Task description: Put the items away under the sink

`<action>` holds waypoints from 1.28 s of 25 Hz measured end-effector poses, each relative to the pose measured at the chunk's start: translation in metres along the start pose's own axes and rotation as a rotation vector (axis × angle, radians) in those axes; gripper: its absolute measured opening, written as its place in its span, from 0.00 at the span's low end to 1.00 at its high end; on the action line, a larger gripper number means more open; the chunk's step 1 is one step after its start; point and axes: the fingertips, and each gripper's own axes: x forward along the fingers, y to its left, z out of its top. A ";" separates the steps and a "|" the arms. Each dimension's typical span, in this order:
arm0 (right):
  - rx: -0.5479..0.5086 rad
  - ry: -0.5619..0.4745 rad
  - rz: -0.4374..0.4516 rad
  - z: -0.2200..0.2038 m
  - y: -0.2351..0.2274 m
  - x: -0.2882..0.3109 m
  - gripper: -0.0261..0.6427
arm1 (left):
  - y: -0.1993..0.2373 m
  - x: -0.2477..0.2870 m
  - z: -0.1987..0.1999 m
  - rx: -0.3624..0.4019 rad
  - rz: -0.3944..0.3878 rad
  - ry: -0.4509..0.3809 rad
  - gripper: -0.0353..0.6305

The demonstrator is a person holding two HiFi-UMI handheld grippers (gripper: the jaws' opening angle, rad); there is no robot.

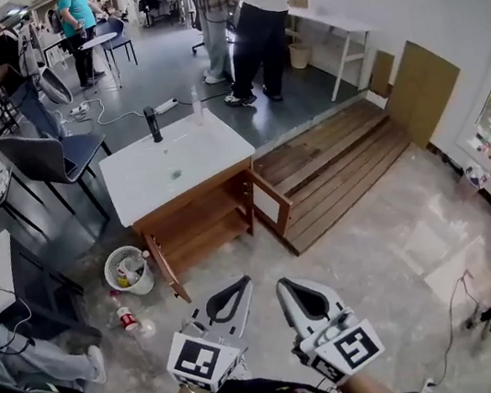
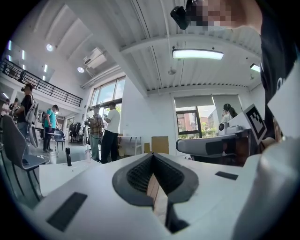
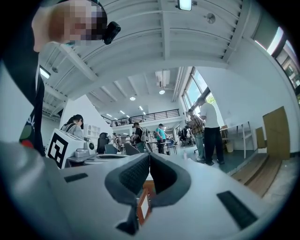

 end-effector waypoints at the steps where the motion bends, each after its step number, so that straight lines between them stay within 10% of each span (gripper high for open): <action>1: 0.001 0.007 -0.003 -0.002 -0.002 0.005 0.05 | 0.005 0.002 -0.002 -0.005 0.000 0.003 0.06; 32: -0.032 0.049 -0.054 -0.012 -0.055 0.156 0.05 | 0.147 0.072 -0.005 -0.041 -0.039 -0.027 0.06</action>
